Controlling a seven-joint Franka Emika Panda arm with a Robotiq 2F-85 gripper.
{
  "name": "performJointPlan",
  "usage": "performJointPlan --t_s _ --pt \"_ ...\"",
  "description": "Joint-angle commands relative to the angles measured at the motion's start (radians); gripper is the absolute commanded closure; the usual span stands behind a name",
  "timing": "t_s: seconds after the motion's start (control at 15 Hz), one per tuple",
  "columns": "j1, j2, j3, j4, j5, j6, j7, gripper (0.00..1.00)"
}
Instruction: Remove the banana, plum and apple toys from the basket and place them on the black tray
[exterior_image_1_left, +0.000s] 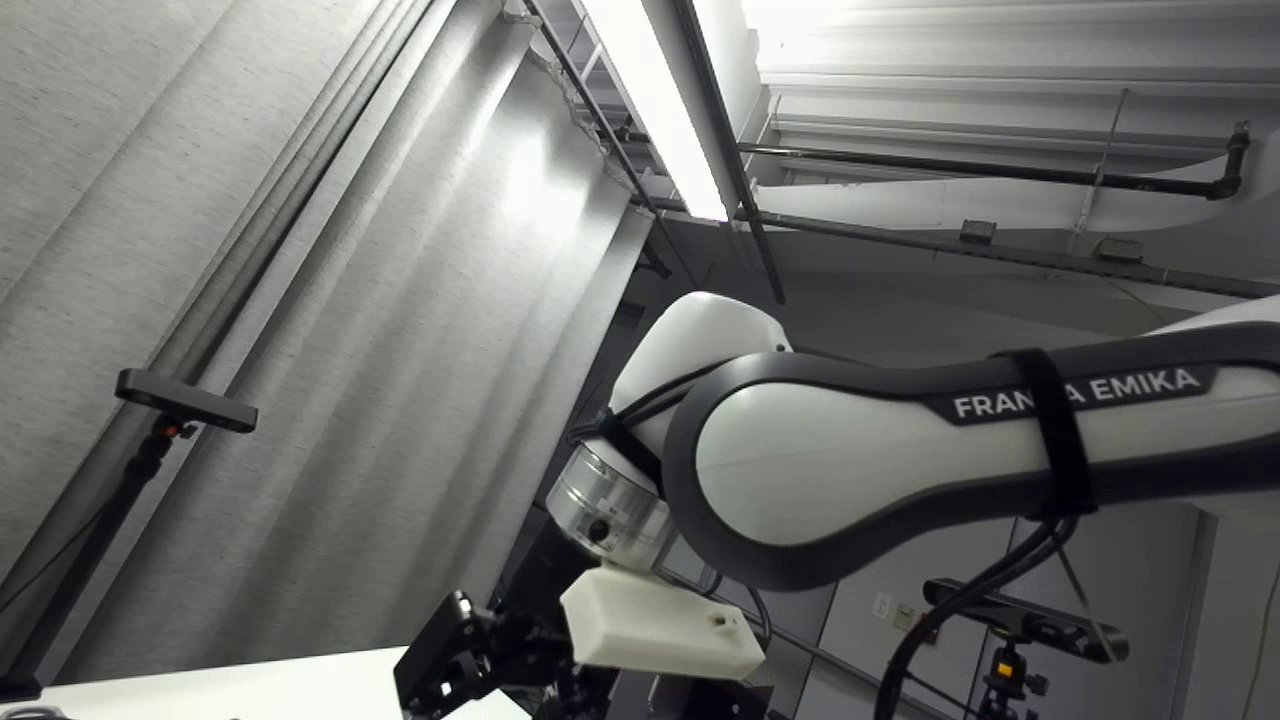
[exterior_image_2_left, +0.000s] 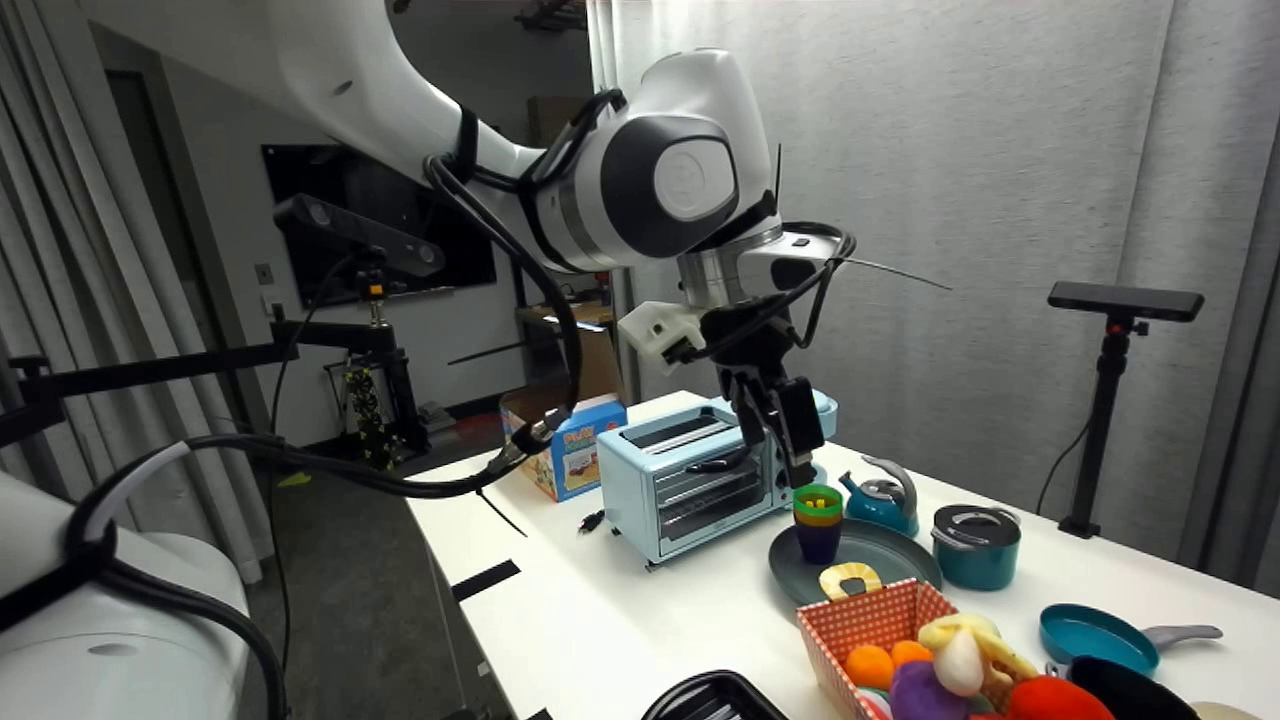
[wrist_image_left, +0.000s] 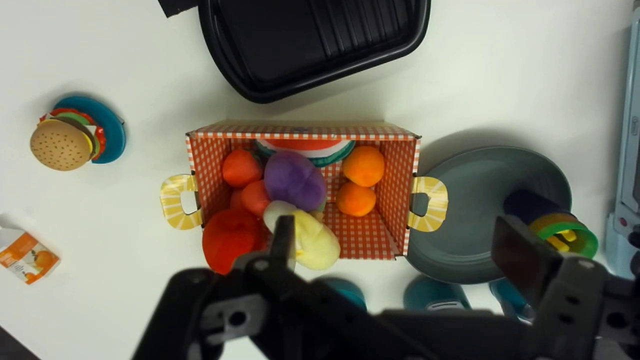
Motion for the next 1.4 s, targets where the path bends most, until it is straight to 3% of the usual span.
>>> performJointPlan --t_s 0.0,0.67,1.33 --pt "0.011 0.003 -0.009 0.006 -0.005 -0.003 0.006 0.0" --pt "-0.001 0.02 -0.024 -0.009 -0.014 0.04 0.003 0.0" --pt "-0.044 0.194 -0.06 0.066 -0.083 0.183 0.035 0.0"
